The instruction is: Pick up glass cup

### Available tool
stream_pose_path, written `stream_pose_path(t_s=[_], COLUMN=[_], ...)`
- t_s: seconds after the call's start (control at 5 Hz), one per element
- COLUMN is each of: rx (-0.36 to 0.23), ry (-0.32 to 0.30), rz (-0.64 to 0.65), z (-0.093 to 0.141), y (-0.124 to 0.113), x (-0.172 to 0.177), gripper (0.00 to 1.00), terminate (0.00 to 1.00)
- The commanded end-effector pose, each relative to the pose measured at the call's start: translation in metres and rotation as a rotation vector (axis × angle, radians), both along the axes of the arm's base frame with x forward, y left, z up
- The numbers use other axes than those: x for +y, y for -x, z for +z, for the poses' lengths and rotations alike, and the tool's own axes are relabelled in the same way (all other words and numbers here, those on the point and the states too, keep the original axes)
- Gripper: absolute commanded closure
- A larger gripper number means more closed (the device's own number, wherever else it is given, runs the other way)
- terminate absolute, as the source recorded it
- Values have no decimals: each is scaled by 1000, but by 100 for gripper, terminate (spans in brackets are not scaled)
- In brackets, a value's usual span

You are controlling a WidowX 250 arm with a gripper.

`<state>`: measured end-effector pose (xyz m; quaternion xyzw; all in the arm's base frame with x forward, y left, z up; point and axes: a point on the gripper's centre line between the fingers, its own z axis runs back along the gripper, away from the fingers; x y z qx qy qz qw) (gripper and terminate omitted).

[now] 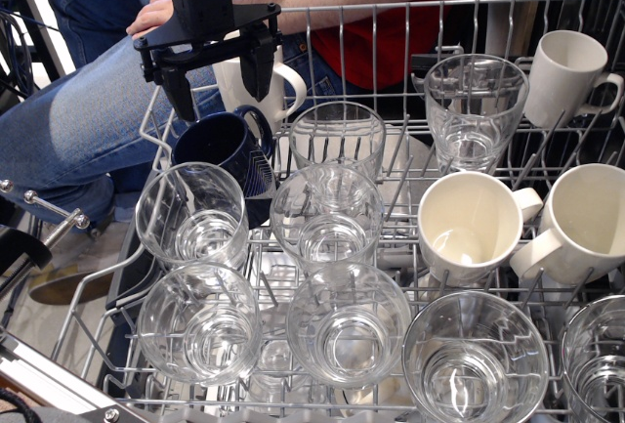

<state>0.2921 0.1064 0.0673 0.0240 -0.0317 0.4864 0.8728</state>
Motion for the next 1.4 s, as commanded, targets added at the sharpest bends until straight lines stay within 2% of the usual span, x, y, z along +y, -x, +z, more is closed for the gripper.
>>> stream_pose_path(t_s=[0.0,0.4,0.6,1.0,1.2], rx=[0,-36,-96,-134,-141], ry=[0,-20,9,-38,-42], rz=[0,65,60,97,124], z=[0,-28,-47,-85,-95], y=[0,-1,0,-16,-23], x=[0,15,26,33,31], gripper=[0,0,0,0,0], terminate=[0,0,0,0,0])
